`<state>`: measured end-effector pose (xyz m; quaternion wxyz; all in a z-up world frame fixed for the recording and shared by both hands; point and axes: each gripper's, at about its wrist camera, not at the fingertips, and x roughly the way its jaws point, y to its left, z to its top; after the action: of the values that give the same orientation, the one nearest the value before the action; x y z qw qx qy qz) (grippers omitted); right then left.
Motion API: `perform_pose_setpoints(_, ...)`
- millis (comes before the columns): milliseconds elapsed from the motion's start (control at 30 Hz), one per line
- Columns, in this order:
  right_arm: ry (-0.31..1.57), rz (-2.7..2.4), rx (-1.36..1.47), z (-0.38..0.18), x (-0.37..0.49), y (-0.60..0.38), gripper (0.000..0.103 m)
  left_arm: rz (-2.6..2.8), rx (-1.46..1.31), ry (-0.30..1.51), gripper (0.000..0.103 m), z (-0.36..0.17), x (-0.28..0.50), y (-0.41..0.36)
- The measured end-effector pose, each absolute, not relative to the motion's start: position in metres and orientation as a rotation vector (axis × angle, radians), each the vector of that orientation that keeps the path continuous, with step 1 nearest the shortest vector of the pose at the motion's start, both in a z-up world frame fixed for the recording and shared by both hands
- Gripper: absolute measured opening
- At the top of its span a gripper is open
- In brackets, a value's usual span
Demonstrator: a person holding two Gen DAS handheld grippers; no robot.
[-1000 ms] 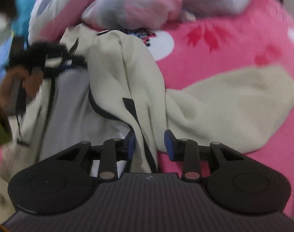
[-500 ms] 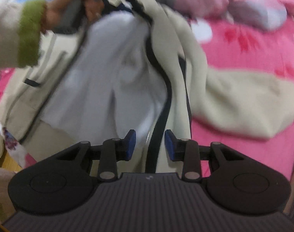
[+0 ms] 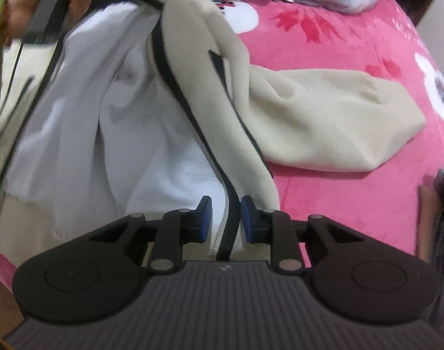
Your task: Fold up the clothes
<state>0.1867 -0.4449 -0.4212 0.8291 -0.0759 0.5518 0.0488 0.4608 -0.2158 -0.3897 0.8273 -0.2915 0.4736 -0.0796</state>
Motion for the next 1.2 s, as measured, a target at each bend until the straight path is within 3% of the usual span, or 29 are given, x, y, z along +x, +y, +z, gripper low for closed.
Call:
perform_pose_setpoints(167, 1.188, 0.074, -0.184, -0.437, 0.191, -0.446, 0.025, -0.176, -0.618, 1.004, 0.024, -0.395, 0.466, -0.218)
perform_pose_setpoints(267, 1.190, 0.029, -0.091, -0.438, 0.198, -0.459, 0.015, -0.195, -0.605, 0.987, 0.014, -0.390, 0.467, -0.219)
perform_pose_setpoints(333, 1.181, -0.004, -0.017, -0.426, 0.197, -0.467, 0.000, -0.210, -0.609, 0.974, 0.009, -0.383, 0.466, -0.217)
perform_pose_setpoints(567, 1.111, -0.080, 0.165, -0.371, 0.179, -0.482, 0.000, -0.281, -0.642, 0.942, 0.009, -0.354, 0.459, -0.196)
perform_pose_setpoints(667, 1.105, -0.105, 0.111, -0.363, 0.171, -0.470, 0.000, -0.301, -0.641, 0.943, 0.009, -0.345, 0.458, -0.189)
perform_pose_setpoints(767, 1.141, -0.094, -0.030, -0.376, 0.167, -0.452, 0.004, -0.320, -0.623, 0.957, 0.009, -0.343, 0.460, -0.188)
perform_pose_setpoints(933, 1.192, -0.019, -0.275, -0.413, 0.152, -0.427, 0.036, -0.363, -0.577, 0.996, 0.010, -0.352, 0.464, -0.198)
perform_pose_setpoints(1000, 1.215, -0.007, -0.320, -0.428, 0.151, -0.425, 0.046, -0.367, -0.574, 1.004, 0.011, -0.354, 0.461, -0.196)
perform_pose_setpoints(1033, 1.229, 0.000, -0.330, -0.435, 0.153, -0.427, 0.046, -0.361, -0.582, 1.008, 0.015, -0.356, 0.459, -0.193)
perform_pose_setpoints(1100, 1.239, 0.006, -0.307, -0.443, 0.159, -0.435, 0.041, -0.345, -0.602, 1.019, 0.022, -0.359, 0.458, -0.186)
perform_pose_setpoints(1133, 1.238, 0.000, -0.271, -0.443, 0.161, -0.442, 0.015, -0.337, -0.612, 1.024, 0.026, -0.360, 0.457, -0.182)
perform_pose_setpoints(1167, 1.230, -0.021, -0.204, -0.438, 0.163, -0.450, 0.009, -0.329, -0.623, 1.030, 0.028, -0.362, 0.456, -0.178)
perform_pose_setpoints(1200, 1.222, -0.038, -0.133, -0.432, 0.165, -0.460, 0.002, -0.321, -0.633, 1.035, 0.037, -0.363, 0.455, -0.174)
